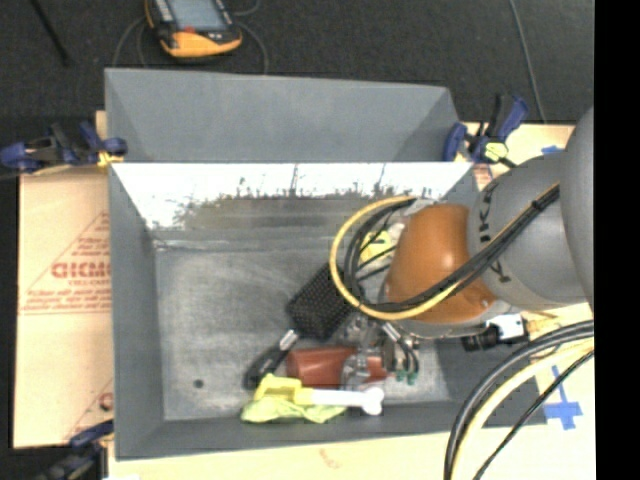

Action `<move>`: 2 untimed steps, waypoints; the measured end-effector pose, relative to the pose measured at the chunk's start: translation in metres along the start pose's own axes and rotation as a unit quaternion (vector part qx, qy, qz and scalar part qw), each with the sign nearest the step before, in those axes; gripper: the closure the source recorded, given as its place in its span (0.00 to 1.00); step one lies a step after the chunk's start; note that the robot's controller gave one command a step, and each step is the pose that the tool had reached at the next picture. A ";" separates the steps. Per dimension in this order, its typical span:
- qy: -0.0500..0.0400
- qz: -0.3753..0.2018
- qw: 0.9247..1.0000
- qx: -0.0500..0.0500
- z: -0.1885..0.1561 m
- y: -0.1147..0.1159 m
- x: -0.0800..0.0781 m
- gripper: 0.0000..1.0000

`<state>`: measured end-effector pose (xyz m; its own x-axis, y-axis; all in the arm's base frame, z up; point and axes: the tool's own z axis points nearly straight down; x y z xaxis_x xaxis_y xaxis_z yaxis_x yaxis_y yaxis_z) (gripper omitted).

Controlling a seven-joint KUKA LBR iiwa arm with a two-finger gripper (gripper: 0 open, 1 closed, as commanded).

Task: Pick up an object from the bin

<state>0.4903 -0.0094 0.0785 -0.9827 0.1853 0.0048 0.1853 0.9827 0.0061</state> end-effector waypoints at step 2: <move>-0.004 0.001 1.000 0.003 -0.120 0.008 -0.007 1.00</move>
Offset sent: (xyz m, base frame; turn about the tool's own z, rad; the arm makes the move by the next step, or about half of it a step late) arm 0.0075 0.0059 0.1196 0.0076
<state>0.4987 -0.0039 0.1984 -0.9823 0.1874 -0.0028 0.1874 0.9823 0.0008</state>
